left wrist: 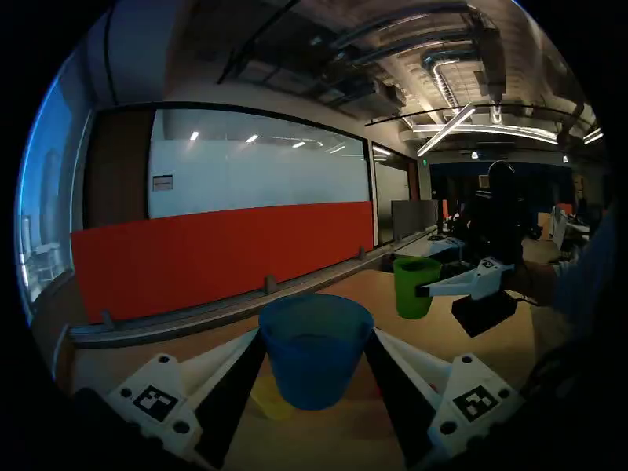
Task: Pour water
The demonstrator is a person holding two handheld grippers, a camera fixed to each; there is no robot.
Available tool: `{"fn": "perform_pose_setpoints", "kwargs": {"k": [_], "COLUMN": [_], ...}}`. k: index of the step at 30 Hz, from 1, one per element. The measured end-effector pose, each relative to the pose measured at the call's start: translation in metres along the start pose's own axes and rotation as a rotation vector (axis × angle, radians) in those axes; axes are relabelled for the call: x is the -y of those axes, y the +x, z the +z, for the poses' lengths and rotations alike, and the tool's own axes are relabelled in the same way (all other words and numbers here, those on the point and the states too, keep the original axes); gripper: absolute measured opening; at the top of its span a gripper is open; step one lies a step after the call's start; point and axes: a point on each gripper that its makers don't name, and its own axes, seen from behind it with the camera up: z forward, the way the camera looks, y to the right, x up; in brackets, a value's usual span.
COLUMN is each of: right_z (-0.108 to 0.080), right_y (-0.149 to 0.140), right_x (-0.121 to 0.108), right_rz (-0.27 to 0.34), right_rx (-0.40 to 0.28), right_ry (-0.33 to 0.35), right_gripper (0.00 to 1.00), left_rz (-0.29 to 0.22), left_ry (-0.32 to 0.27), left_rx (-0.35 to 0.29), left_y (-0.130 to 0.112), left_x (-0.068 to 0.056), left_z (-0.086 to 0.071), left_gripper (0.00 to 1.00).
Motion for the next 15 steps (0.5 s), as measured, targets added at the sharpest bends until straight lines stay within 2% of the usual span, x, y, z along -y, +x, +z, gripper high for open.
{"fn": "perform_pose_setpoints", "kwargs": {"k": [6, 15], "right_z": [0.006, 0.015], "right_y": [0.005, 0.003], "right_x": [0.019, 0.043], "right_rz": [0.005, -0.005], "right_rx": [-0.014, -0.015], "right_ry": [0.039, 0.090], "right_gripper": [0.91, 0.91], "left_rz": [0.036, 0.126], "left_ry": [0.002, 0.021], "left_rx": [-0.009, -0.039], "left_y": [0.011, 0.036], "left_x": [0.000, 0.002], "left_z": [0.000, -0.002], "left_gripper": [0.85, 0.85]}}
